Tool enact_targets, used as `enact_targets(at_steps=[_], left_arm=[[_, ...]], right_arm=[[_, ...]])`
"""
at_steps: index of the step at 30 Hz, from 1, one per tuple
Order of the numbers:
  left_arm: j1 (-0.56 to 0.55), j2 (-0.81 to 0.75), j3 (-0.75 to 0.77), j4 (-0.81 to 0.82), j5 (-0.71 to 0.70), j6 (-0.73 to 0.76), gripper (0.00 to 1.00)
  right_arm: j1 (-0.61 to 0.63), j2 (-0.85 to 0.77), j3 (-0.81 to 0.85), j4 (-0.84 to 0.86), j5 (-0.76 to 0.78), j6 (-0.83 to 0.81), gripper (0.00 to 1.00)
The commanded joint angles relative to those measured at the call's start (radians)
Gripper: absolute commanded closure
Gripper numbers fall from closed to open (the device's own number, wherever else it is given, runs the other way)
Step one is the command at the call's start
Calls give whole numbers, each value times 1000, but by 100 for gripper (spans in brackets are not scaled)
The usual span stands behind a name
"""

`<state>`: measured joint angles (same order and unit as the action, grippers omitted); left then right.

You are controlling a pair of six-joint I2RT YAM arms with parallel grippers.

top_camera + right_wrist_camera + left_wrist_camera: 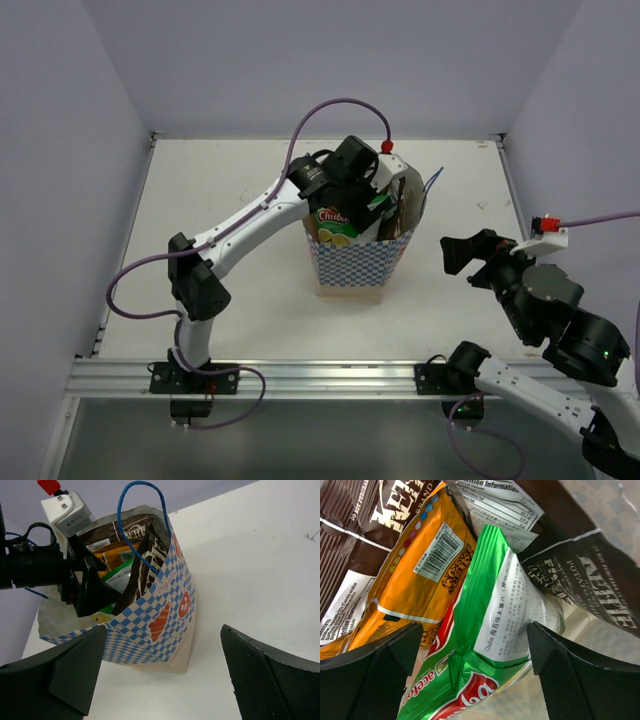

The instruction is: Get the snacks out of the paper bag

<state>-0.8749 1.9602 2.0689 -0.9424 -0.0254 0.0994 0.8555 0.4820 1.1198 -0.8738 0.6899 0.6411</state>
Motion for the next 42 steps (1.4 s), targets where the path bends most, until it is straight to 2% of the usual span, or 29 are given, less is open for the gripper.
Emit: enact_targets(at_steps=[1,6,9,10,12,13,14,16,19,25,31,35,39,42], left_arm=[[13,-6,-6,11,57,45,8],[13,29,-10,-10,128,57,16],[13,39,-7,-18,136,65,30],[13,39,-4,-16,137,65,41],[13,37,16,-21,131,65,51],[13,37,28,-28,125,65,63],[13,34,57,-32,111,63,69],[13,14,75,-26,96,65,80],[13,-32,108,10,65,72,89],[13,-152,105,132,30,88,96],[13,-294,59,284,-106,102,93],[13,-420,-35,424,-149,126,95],[13,-501,-119,574,-195,138,100],[13,-538,-188,694,-220,154,100]], right_arm=[[-3,32,3,2,34,29,1],[-3,33,-20,30,43,26,1],[-3,49,-21,35,43,20,1],[-3,52,-21,35,43,19,1],[-3,59,-21,35,43,20,1],[-3,61,-21,35,43,17,1],[-3,63,-21,39,45,15,1],[-3,67,-25,47,40,8,1],[-3,81,-23,53,34,0,1],[-3,105,-23,62,22,-8,1],[-3,112,-29,72,17,-18,1],[-3,119,-31,73,19,-20,1],[-3,125,-29,84,19,-32,1],[-3,132,-29,91,19,-38,1]])
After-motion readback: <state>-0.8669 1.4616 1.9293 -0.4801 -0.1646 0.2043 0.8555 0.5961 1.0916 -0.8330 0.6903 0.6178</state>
